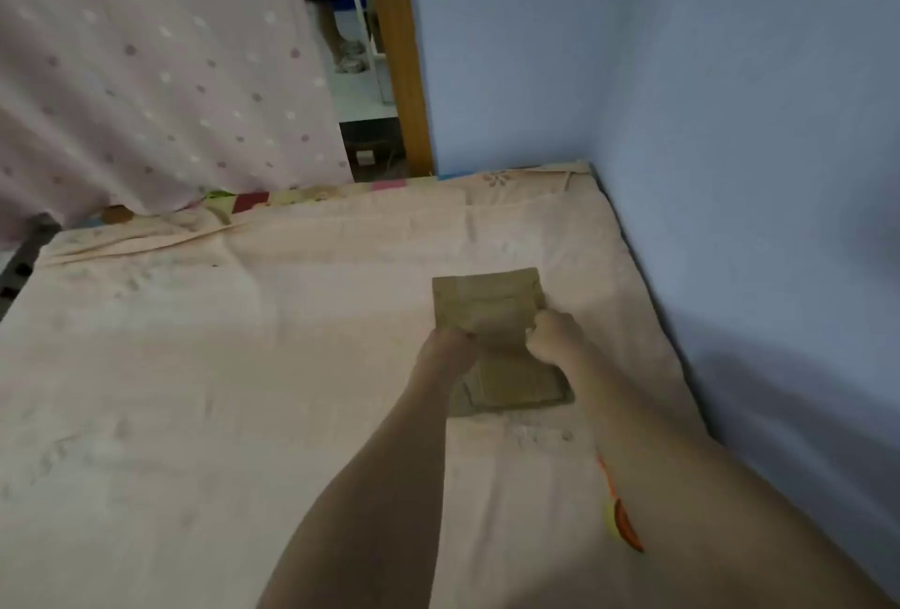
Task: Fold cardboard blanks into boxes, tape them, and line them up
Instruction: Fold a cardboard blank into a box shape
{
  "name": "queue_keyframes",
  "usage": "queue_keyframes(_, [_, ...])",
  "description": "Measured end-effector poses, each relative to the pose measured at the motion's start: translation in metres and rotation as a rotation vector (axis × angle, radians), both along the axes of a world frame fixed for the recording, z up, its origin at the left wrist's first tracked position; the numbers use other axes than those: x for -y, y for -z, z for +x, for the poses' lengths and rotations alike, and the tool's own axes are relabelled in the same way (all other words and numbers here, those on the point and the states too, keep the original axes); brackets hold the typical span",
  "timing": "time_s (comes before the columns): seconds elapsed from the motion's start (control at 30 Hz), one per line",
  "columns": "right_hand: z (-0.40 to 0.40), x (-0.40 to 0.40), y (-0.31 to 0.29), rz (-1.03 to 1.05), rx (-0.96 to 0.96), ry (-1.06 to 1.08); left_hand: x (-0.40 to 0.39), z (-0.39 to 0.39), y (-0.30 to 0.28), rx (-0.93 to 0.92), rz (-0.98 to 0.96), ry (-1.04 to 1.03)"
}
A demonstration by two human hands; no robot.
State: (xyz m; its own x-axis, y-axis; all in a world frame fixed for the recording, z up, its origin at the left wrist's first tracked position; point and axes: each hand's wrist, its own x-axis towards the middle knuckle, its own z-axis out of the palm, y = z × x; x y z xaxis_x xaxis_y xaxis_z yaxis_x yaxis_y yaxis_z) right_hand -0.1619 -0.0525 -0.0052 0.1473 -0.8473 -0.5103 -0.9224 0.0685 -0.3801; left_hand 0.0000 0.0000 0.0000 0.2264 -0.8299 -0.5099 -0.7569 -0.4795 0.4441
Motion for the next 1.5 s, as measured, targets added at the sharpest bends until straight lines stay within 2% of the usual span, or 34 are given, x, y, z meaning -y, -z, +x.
queue_keyframes(0.2, [0.0, 0.01, 0.03, 0.128, -0.028, 0.163, 0.024, 0.007, 0.029, -0.113, 0.12, -0.13])
queue_keyframes(0.53, [-0.004, 0.025, 0.061, 0.22, 0.091, 0.393, 0.041, 0.017, 0.056, -0.354, 0.189, -0.391])
queue_keyframes(0.77, [-0.005, 0.03, 0.064, 0.234, 0.161, 0.489, 0.041, 0.023, 0.07, -0.395, 0.158, -0.505])
queue_keyframes(0.9, [-0.006, 0.033, 0.061, 0.216, 0.282, 0.558, 0.04, 0.03, 0.072, -0.428, 0.13, -0.544])
queue_keyframes(1.03, [-0.012, 0.033, 0.061, 0.195, 0.377, 0.554, 0.034, 0.036, 0.07, -0.468, 0.074, -0.554])
queue_keyframes(1.23, [-0.014, 0.019, 0.03, 0.136, 0.478, 0.501, 0.013, 0.036, 0.047, -0.544, 0.016, -0.581])
queue_keyframes(1.5, [-0.014, -0.004, -0.003, -0.045, 0.496, 0.278, -0.037, 0.042, 0.011, -0.669, -0.054, -0.584])
